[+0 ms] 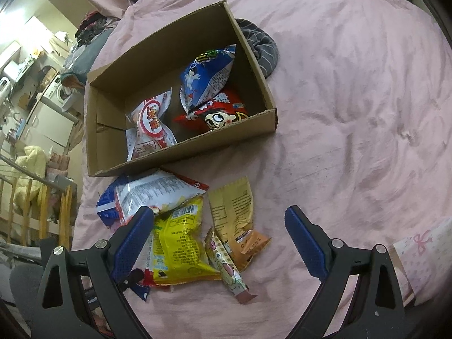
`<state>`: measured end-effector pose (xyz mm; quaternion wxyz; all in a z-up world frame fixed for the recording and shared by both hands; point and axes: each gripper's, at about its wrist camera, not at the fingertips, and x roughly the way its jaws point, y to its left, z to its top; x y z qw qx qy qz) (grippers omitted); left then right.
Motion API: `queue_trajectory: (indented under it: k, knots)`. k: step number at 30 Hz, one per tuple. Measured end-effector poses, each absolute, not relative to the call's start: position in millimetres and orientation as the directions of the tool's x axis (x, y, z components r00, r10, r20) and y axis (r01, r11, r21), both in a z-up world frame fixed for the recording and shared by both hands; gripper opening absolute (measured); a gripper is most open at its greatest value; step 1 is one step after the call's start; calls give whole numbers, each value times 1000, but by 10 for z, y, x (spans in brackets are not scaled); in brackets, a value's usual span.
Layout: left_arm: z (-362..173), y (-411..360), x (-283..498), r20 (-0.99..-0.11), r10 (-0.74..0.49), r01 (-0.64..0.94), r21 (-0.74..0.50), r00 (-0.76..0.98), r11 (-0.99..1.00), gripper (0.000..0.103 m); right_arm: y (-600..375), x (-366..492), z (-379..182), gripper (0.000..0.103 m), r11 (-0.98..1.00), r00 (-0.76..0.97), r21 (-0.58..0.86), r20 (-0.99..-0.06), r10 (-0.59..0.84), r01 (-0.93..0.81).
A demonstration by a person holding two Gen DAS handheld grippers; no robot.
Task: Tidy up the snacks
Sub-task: 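Grasp the white tube snack with the left gripper while the right grasps a tan snack bag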
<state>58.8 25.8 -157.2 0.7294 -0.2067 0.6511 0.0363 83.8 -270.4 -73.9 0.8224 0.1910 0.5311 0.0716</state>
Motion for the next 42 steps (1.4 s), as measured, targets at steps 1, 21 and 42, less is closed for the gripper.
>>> queue_trajectory:
  k: [1, 21, 42]
  knots:
    - [-1566, 257, 599, -967, -206, -314, -245, 153, 917, 34, -2729, 834, -738, 96, 911, 425, 401, -844, 327, 94]
    - [-1160, 139, 665, -953, -188, -143, -225, 236, 964, 13, -2736, 1025, -1322, 70, 924, 217, 342, -928, 303, 173]
    - [-1181, 373, 605, -948, -193, -185, -244, 254, 952, 14, -2695, 752, -1195, 32, 939, 267, 337, -913, 309, 67]
